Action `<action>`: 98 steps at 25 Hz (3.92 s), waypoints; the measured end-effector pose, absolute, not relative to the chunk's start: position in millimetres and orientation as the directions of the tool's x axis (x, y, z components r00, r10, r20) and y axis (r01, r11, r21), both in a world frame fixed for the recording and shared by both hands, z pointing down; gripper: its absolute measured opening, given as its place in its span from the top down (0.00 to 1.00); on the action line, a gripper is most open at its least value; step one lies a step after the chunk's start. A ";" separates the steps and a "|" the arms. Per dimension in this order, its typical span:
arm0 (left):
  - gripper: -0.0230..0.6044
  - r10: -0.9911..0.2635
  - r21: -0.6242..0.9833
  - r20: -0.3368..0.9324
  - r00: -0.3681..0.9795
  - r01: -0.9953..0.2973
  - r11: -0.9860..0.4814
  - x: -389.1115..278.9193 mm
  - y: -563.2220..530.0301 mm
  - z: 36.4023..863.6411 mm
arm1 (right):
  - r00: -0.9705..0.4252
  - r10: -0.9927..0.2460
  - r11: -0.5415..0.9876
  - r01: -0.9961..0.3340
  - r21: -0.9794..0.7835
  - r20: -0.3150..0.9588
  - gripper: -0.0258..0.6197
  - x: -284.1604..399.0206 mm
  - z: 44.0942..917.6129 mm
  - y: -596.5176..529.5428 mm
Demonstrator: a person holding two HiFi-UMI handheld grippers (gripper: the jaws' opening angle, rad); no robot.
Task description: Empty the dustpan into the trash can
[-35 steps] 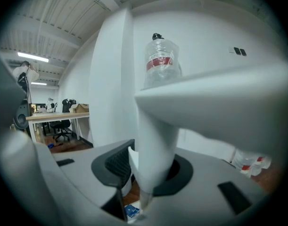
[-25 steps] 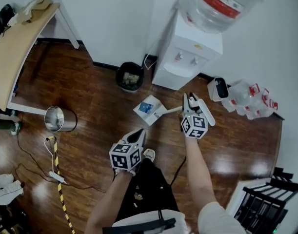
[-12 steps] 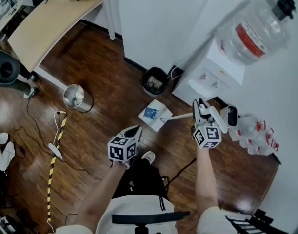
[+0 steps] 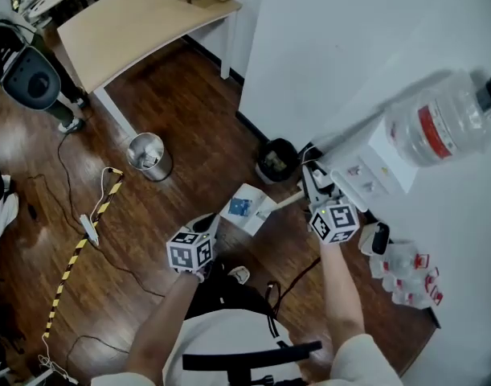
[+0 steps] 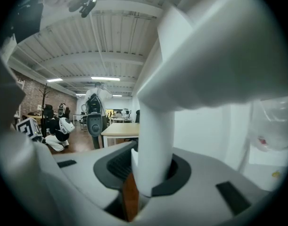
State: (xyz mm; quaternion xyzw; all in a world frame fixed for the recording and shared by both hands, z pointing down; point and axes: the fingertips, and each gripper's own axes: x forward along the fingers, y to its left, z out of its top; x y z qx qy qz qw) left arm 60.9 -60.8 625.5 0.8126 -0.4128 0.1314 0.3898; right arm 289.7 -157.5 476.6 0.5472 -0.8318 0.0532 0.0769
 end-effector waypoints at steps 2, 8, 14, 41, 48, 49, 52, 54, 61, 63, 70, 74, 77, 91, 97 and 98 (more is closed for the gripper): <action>0.97 -0.580 0.534 0.535 0.614 -0.778 -0.331 48.2 -68.1 627.5 | -0.429 -0.883 0.437 -0.900 -0.001 0.190 0.81 267.7 470.6 -170.3; 0.97 -0.628 0.546 0.533 0.568 -0.797 -0.257 12.5 -98.1 627.4 | -0.539 -0.817 0.553 -0.833 0.013 0.206 0.81 210.7 456.4 -213.5; 0.97 -0.698 0.543 0.516 0.497 -0.820 -0.183 -45.6 -130.7 621.1 | -0.661 -0.724 0.679 -0.734 0.030 0.198 0.81 138.5 431.7 -263.2; 0.97 -0.853 0.475 0.521 -0.001 -0.830 0.291 -211.7 -231.5 604.6 | -0.994 -0.106 0.980 -0.103 0.171 0.008 0.82 -134.9 285.9 -507.1; 0.97 -0.839 0.477 0.537 -0.083 -0.790 0.384 -227.3 -234.8 614.2 | -1.000 -0.021 0.984 -0.021 0.177 -0.001 0.82 -202.4 306.2 -538.9; 0.97 -0.835 0.475 0.541 -0.094 -0.786 0.396 -229.7 -234.2 615.3 | -1.000 -0.010 0.984 -0.009 0.178 0.002 0.82 -212.6 311.8 -543.3; 0.97 -0.823 0.474 0.554 -0.124 -0.766 0.434 -236.2 -235.0 618.7 | -0.999 0.036 0.984 0.041 0.172 0.037 0.82 -238.5 338.0 -558.9; 0.97 -0.815 0.476 0.562 -0.141 -0.751 0.457 -240.0 -235.3 620.8 | -0.995 0.073 0.983 0.084 0.163 0.073 0.82 -250.6 358.2 -563.3; 0.97 -0.794 0.487 0.580 -0.182 -0.704 0.517 -247.0 -226.1 629.4 | -0.977 0.149 0.968 0.175 0.179 0.150 0.81 -274.7 404.8 -546.3; 0.97 -0.796 0.493 0.577 -0.184 -0.698 0.519 -246.0 -228.9 630.3 | -0.973 0.164 0.963 0.194 0.189 0.160 0.82 -276.3 404.3 -545.0; 0.97 -0.809 0.504 0.558 -0.185 -0.699 0.507 -253.5 -239.5 626.6 | -0.926 0.259 0.899 0.335 0.281 0.275 0.81 -287.8 403.7 -510.0; 0.97 -0.815 0.500 0.550 -0.182 -0.710 0.496 -260.4 -245.6 623.7 | -0.894 0.307 0.849 0.413 0.331 0.327 0.81 -282.9 405.2 -476.9; 0.97 -0.819 0.502 0.545 -0.182 -0.711 0.492 -265.7 -244.4 620.7 | -0.872 0.336 0.825 0.455 0.335 0.357 0.81 -290.0 407.8 -460.0; 0.97 -0.823 0.521 0.529 -0.209 -0.685 0.509 -275.8 -214.2 616.5 | -0.779 0.408 0.697 0.603 0.388 0.476 0.81 -329.5 420.5 -392.2; 0.97 -0.829 0.536 0.509 -0.233 -0.667 0.517 -284.5 -201.7 611.3 | -0.713 0.450 0.592 0.689 0.419 0.538 0.81 -334.2 430.0 -342.4; 0.97 -0.830 0.538 0.507 -0.235 -0.666 0.517 -285.0 -200.5 610.8 | -0.706 0.455 0.578 0.698 0.422 0.543 0.81 -335.4 432.4 -335.9</action>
